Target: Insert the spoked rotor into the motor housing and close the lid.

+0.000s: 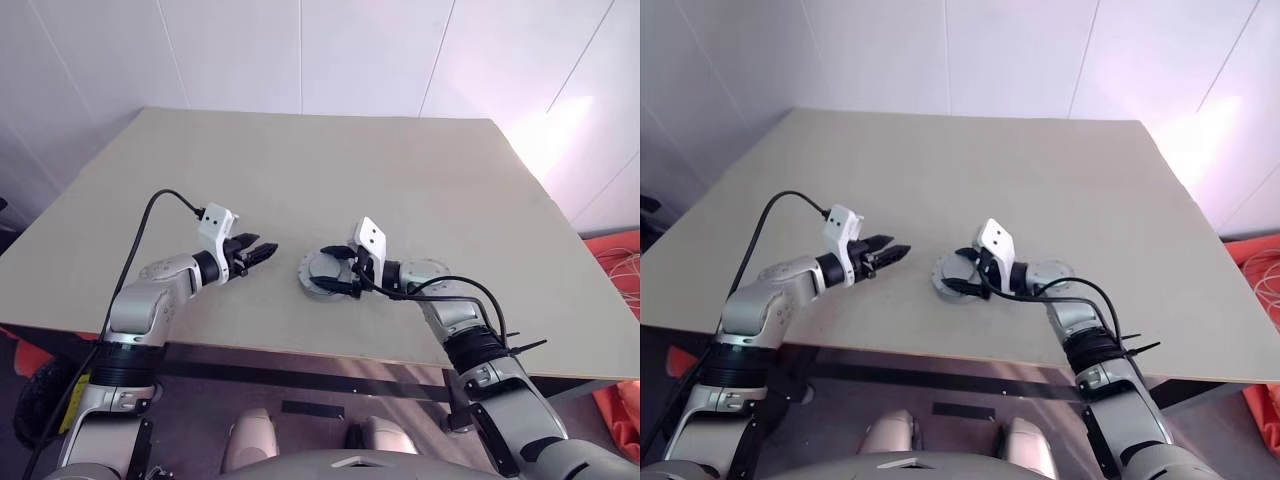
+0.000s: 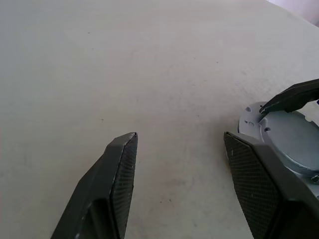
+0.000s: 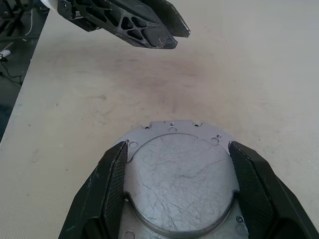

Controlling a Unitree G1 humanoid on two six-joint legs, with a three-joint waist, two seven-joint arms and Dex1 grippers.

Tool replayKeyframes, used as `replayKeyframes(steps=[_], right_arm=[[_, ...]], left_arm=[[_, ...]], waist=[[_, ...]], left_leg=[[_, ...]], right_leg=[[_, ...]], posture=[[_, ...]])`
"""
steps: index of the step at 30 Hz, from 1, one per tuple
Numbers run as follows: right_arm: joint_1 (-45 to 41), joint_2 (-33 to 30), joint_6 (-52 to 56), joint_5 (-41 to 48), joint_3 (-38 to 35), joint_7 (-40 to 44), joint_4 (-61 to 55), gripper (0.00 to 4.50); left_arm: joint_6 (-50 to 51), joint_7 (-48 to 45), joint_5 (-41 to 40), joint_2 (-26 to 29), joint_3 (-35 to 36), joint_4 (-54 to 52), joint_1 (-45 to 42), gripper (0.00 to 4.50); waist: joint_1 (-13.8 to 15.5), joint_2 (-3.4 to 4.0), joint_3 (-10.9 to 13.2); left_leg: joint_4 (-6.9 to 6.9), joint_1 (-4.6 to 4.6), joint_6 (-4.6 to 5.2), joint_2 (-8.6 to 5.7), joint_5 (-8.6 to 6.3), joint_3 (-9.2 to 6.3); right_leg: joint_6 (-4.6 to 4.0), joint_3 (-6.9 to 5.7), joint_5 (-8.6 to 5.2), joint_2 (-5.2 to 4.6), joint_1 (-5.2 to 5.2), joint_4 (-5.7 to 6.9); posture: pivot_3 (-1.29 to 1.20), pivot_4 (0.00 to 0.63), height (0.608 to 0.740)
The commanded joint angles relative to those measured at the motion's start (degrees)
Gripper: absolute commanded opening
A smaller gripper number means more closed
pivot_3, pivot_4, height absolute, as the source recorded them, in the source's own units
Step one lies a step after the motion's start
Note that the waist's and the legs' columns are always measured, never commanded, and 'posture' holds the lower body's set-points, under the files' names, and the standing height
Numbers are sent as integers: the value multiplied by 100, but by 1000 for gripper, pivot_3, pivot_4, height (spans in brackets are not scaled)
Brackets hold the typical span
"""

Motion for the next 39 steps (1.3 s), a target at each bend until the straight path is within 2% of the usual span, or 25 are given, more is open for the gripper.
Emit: replayKeyframes(steps=[1, 11, 17, 19, 23, 39], right_arm=[[62, -187, 50, -300, 140, 24, 360, 3111], [53, -322, -243, -460, 275, 22, 794, 3111], [76, -393, -314, -489, 329, 68, 1147, 3111], [99, -436, -299, -482, 337, 119, 1201, 3111], [131, -514, -151, -407, 335, 310, 1148, 3111], [167, -737, -126, -457, 272, 559, 1323, 3111]], left_arm=[[-14, 25, -88, 29, 120, -236, -33, 2957], [28, 76, -143, 22, 147, -295, -9, 2957], [53, 105, -178, -9, 138, -320, -17, 2957], [65, 114, -196, -11, 143, -336, -15, 2957], [73, 127, -212, -17, 143, -325, -33, 2957], [50, 131, -241, -7, 138, -308, -40, 2957]], waist=[[0, 0, 0], [5, 3, -3], [4, 10, -5], [3, 20, -12], [5, 17, -19], [17, 39, -75]], left_leg=[[0, 1, 0, 0, 0, 0], [0, 20, 0, -2, 0, -1], [-5, 74, 4, -2, -4, -4], [-22, 92, 7, -3, -5, -6], [-75, 92, 7, -35, -5, -5], [-103, 90, 14, -45, -8, -6]], right_leg=[[0, 0, 0, 0, 1, 0], [2, 0, -1, -1, 24, -10], [15, -1, -9, -1, 91, -40], [22, -9, -13, -1, 116, -90], [29, -2, -16, -14, 140, -159], [38, 9, -22, -18, 170, -160]], posture=[[0, 0, 740], [0, 0, 740], [0, 0, 740], [0, 0, 740], [0, 0, 740], [0, 0, 740]])
